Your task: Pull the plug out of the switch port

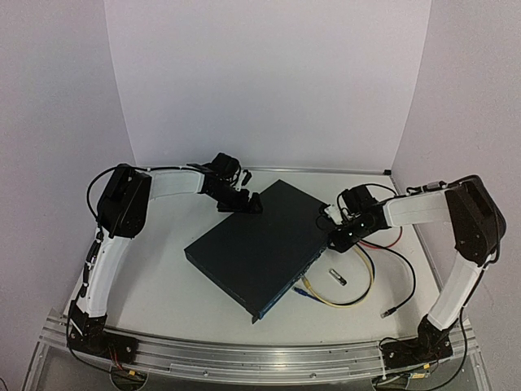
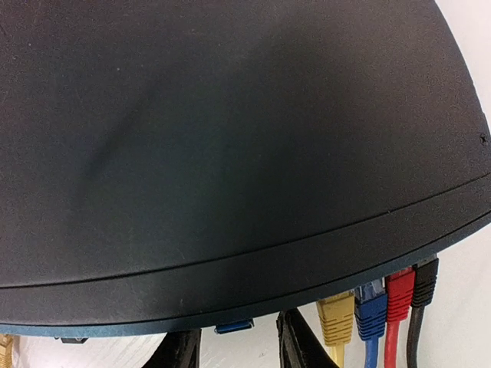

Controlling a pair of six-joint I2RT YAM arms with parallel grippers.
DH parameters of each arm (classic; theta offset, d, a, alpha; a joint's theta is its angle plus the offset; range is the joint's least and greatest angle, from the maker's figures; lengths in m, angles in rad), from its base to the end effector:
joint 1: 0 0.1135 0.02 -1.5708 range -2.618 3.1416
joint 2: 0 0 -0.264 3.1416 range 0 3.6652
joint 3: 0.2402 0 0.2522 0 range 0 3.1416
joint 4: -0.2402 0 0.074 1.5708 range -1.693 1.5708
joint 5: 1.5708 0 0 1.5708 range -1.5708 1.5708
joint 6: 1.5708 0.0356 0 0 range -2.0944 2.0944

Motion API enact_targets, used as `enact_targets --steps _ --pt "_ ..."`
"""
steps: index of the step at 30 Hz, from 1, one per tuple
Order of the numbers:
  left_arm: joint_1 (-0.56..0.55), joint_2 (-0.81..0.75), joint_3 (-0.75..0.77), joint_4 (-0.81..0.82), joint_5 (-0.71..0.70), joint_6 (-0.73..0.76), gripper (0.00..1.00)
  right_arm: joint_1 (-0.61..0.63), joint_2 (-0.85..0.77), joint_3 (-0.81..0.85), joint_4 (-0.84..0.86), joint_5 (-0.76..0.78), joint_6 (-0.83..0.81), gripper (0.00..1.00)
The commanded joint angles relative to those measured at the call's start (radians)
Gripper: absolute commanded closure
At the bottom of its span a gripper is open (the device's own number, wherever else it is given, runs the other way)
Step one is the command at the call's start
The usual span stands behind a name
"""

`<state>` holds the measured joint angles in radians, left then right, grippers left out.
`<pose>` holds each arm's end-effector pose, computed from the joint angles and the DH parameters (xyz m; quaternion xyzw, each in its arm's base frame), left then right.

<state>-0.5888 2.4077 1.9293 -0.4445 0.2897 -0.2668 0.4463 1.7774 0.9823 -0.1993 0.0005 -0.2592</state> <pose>0.4321 -0.3008 0.1446 0.1957 0.9186 -0.2552 0.2298 0.3141 0.1503 0.1471 -0.3312 0.8997 0.0263 0.2830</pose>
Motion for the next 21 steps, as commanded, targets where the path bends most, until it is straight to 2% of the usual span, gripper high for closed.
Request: enact_targets --steps 1,17,21 --pt "0.004 0.082 -0.067 -0.149 -0.127 0.034 0.00 0.018 0.018 0.033 0.009 0.033 -0.040 0.69" --pt "0.004 0.089 -0.062 -0.148 -0.130 0.035 0.01 0.032 0.017 0.034 0.083 0.065 -0.159 0.83" --pt "0.004 0.088 -0.064 -0.148 -0.133 0.031 0.00 0.033 0.015 0.030 0.097 0.044 -0.145 0.93"
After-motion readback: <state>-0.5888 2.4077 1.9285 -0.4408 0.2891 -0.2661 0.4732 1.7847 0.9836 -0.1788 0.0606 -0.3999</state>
